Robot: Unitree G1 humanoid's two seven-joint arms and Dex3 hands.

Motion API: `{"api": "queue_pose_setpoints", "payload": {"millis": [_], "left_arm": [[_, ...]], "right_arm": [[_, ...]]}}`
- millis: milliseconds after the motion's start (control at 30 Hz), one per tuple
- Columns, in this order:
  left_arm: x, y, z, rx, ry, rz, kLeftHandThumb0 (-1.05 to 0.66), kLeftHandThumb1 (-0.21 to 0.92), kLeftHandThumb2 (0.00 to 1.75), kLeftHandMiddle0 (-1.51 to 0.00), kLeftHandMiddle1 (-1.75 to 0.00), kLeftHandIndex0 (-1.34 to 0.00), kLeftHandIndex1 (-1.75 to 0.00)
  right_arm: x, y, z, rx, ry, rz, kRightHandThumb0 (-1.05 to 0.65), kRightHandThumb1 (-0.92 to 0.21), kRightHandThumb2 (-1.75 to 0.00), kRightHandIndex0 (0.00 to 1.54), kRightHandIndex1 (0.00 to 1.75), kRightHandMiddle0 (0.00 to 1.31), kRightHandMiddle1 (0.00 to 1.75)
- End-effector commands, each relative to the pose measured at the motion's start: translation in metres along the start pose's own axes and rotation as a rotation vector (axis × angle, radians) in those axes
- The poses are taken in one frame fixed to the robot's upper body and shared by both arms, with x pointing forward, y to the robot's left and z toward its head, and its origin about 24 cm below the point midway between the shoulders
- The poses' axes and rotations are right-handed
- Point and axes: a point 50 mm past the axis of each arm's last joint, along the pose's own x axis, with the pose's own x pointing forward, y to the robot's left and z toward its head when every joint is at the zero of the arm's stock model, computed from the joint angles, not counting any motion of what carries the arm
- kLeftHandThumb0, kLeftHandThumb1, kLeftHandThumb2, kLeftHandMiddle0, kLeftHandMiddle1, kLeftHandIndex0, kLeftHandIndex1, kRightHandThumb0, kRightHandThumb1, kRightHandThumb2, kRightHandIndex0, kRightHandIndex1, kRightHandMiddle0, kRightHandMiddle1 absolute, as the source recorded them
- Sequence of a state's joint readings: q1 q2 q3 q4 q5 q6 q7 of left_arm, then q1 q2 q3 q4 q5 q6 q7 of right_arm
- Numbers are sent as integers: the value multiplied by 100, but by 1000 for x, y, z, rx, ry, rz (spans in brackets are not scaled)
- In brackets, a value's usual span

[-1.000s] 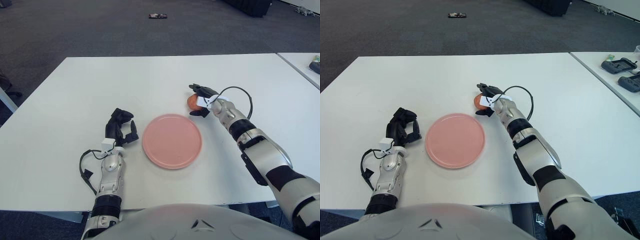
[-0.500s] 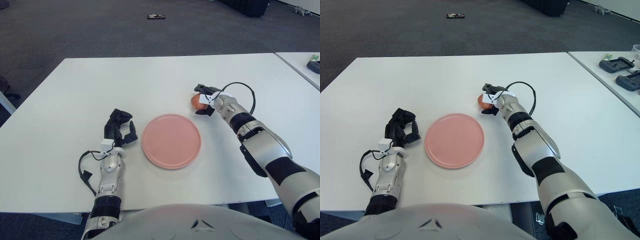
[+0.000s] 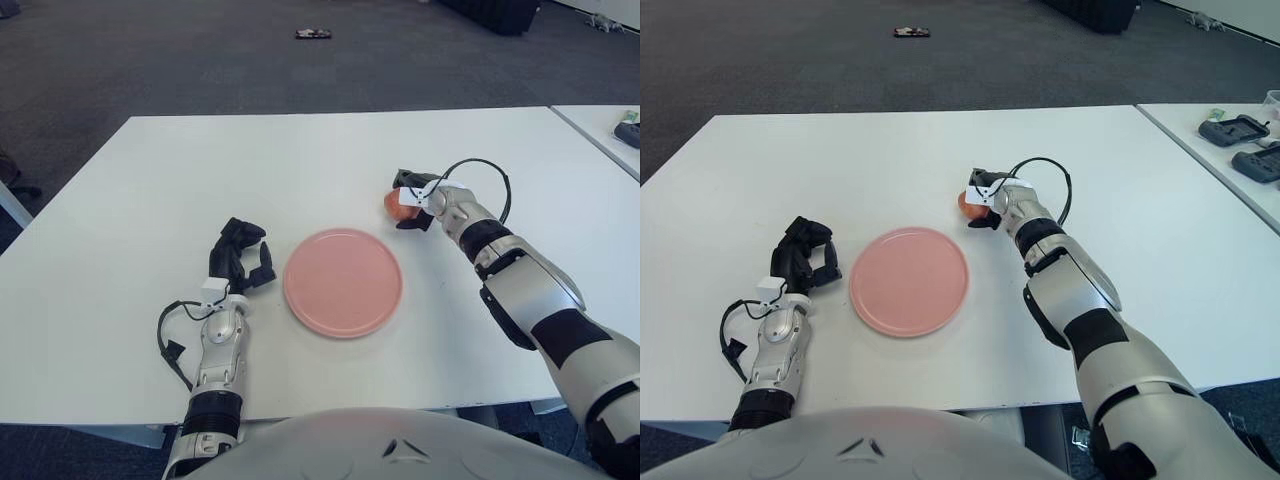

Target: Put the apple into the plate.

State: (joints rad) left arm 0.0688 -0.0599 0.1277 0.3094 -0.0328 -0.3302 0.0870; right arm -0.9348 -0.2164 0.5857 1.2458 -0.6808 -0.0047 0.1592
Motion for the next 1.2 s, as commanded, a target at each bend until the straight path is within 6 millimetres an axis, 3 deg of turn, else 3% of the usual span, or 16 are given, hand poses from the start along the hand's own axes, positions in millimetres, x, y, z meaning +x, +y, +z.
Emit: {"api": "queue_pose_setpoints", "payload": {"millis": [0,100,200,233,300,367,500,567,667,733,833,1000,1167], "left_arm": [[-6,6,-13,7,72,14,-49,30,135,-112,-175,-63,-175],[-6,6,-13,-1,74,14,-49,30,135,-112,-175,-63,-175],[-6,5,-13,-6,79,14,-49,30,135,-112,-175,-62,-175],[-6,5,-13,-4,78,16,-48,31,134,-111,-175,-62,-175],[-6,6,-13,1,76,18,-48,31,134,-110,-175,-61,-175],[-6,6,-12,6,74,18,-48,32,133,-110,-175,-61,-175],[-6,6,-12,5,73,16,-48,32,133,-110,-175,-61,-175],[-6,6,-12,2,75,16,-48,33,132,-109,-175,-60,-175],[-6,7,-12,0,78,16,-48,33,131,-108,-175,-60,-175],[-6,7,-12,0,78,15,-47,33,131,-108,-175,-60,-175],[-6,7,-12,3,73,13,-47,34,131,-108,-175,-60,-175],[-6,7,-12,3,74,17,-47,34,131,-108,-175,-60,-175],[-6,6,-12,-1,74,18,-48,33,131,-109,-175,-60,-175]], "right_arm": [[0,29,-12,-27,53,127,-55,-27,-119,0,109,0,118],[0,29,-12,-19,56,122,-55,-27,-120,0,116,0,126],[0,27,-13,35,66,85,-55,-29,-123,0,126,0,151],[0,26,-13,56,73,69,-54,-29,-124,0,130,3,160],[0,27,-13,85,87,39,-48,-42,-113,1,134,22,167],[0,27,-13,103,100,6,-45,-45,-112,5,138,37,172],[0,27,-11,112,107,-64,-44,-43,-116,13,143,48,174],[0,27,-11,108,107,-105,-45,-40,-120,26,157,52,174],[0,27,-10,106,109,-138,-15,-21,-142,57,169,58,168],[0,27,-10,107,110,-145,-8,-16,-148,66,172,59,167],[-1,27,-10,121,102,-199,-3,-7,-153,79,157,65,172],[-2,25,-8,155,87,-288,-1,5,-167,93,155,70,174],[-3,25,-7,212,72,-344,-1,8,-172,96,159,69,175]]}}
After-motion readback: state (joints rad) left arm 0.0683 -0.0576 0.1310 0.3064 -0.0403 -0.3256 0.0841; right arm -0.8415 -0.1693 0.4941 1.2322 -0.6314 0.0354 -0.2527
